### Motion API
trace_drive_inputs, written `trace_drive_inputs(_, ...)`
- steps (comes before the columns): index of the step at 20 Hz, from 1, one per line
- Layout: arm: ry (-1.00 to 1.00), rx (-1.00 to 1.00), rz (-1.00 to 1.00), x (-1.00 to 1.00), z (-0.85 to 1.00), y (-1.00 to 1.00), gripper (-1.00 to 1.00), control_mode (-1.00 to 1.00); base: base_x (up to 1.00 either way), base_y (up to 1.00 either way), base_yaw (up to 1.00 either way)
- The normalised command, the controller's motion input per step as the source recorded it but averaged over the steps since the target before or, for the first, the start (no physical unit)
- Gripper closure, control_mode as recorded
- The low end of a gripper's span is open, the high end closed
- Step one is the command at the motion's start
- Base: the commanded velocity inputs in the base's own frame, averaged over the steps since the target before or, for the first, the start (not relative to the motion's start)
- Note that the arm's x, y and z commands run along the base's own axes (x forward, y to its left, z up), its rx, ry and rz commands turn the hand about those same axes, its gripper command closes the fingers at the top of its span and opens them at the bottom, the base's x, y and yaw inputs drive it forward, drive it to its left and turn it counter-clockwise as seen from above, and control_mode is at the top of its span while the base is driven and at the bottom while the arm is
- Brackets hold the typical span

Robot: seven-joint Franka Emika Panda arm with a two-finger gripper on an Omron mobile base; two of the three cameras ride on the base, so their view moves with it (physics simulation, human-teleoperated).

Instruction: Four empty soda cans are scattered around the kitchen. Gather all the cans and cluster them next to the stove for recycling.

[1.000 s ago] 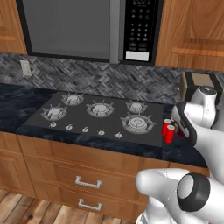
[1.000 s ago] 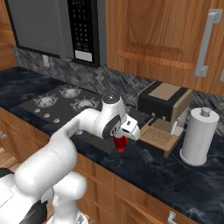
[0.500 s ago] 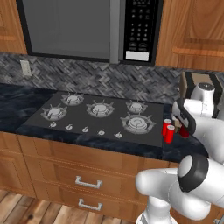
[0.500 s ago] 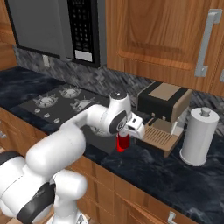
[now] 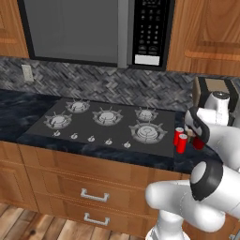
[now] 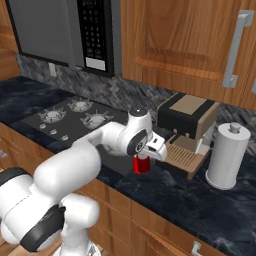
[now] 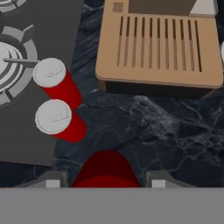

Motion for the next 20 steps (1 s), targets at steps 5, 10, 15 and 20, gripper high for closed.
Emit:
trace_drive_inputs(5,0.0,0.0,0.0,0.07,-0.26,-0.11,1.0,-1.0,0.0,0.0,0.0)
trace_drive_inputs(10,0.01,0.0,0.0,0.22,-0.19,-0.11,1.0,-1.0,0.0,0.0,0.0)
trace_drive_inputs(15,0.03,0.0,0.0,0.23,-0.23,-0.11,1.0,-1.0,0.0,0.0,0.0)
trace_drive_inputs(20,0.02,0.0,0.0,0.06,-0.12,-0.03,1.0,-1.0,0.0,0.0,0.0)
